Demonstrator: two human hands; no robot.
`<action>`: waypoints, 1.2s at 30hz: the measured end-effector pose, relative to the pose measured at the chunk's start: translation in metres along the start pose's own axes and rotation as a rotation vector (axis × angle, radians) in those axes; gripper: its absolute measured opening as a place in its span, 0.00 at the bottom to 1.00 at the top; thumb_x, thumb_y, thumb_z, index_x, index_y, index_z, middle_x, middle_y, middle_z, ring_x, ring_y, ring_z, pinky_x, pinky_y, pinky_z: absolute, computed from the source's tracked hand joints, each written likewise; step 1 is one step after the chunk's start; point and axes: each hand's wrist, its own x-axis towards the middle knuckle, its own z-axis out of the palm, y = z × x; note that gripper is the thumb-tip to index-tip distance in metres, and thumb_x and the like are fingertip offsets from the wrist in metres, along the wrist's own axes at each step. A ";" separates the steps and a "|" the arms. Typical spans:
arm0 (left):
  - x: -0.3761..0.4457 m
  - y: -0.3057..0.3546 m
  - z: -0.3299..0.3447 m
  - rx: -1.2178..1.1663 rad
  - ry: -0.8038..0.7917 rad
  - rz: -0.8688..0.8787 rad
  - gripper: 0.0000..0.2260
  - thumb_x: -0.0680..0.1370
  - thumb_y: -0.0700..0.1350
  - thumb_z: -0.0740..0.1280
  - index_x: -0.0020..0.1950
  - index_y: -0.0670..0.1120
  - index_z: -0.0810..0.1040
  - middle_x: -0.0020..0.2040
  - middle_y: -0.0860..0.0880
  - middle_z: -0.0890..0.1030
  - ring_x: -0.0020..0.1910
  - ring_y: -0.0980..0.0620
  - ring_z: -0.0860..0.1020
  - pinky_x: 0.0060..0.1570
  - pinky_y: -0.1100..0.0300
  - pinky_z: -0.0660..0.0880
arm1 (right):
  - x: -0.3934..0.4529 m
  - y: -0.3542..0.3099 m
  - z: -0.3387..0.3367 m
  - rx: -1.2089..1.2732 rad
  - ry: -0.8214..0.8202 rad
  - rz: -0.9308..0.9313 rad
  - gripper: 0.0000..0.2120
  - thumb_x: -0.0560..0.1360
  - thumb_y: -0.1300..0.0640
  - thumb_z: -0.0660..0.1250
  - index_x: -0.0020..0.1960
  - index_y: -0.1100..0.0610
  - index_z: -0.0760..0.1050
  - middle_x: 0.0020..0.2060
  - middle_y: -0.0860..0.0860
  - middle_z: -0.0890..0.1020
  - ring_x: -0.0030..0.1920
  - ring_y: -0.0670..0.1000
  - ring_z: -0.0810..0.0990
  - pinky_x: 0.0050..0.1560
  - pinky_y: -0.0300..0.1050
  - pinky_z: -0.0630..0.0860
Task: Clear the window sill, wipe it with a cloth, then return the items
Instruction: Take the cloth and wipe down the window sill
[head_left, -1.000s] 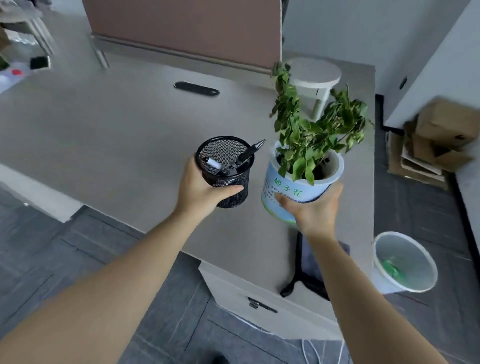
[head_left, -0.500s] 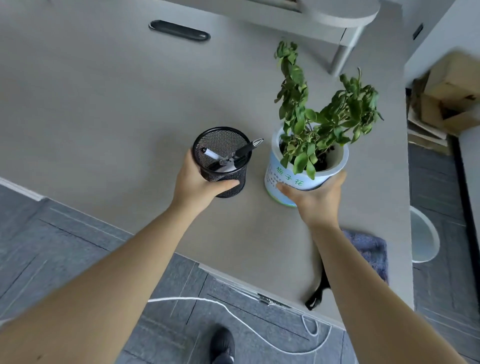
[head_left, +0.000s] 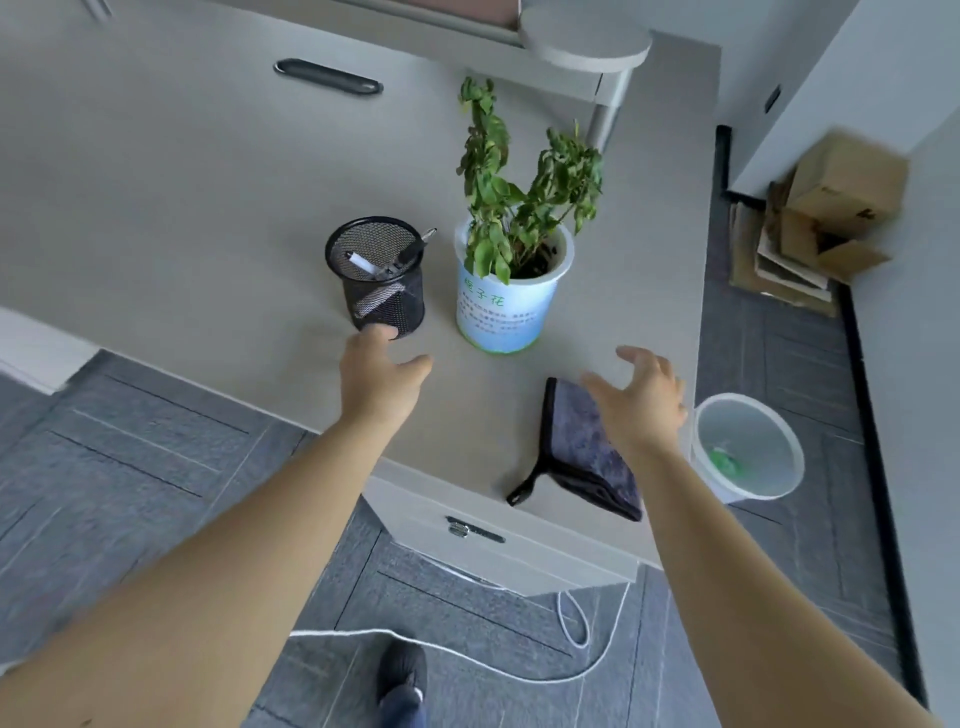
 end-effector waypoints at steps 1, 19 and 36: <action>-0.012 0.004 0.008 0.004 -0.031 -0.013 0.21 0.71 0.41 0.68 0.63 0.37 0.71 0.64 0.37 0.73 0.63 0.41 0.72 0.61 0.54 0.67 | -0.005 0.010 -0.008 -0.009 -0.002 0.020 0.24 0.73 0.54 0.65 0.68 0.56 0.67 0.70 0.55 0.67 0.70 0.58 0.62 0.69 0.52 0.57; -0.039 0.048 0.101 -0.059 -0.524 -0.134 0.08 0.57 0.44 0.67 0.33 0.44 0.71 0.38 0.41 0.72 0.40 0.47 0.71 0.43 0.53 0.68 | 0.000 0.043 -0.022 0.295 -0.016 0.281 0.03 0.73 0.59 0.66 0.42 0.58 0.73 0.32 0.51 0.73 0.40 0.54 0.72 0.32 0.41 0.65; -0.303 0.210 0.225 -0.097 -0.992 0.460 0.06 0.76 0.40 0.62 0.52 0.42 0.71 0.39 0.52 0.72 0.47 0.47 0.73 0.49 0.55 0.68 | -0.145 0.215 -0.264 0.553 0.729 0.388 0.06 0.76 0.58 0.63 0.43 0.56 0.66 0.34 0.44 0.69 0.44 0.51 0.70 0.41 0.41 0.65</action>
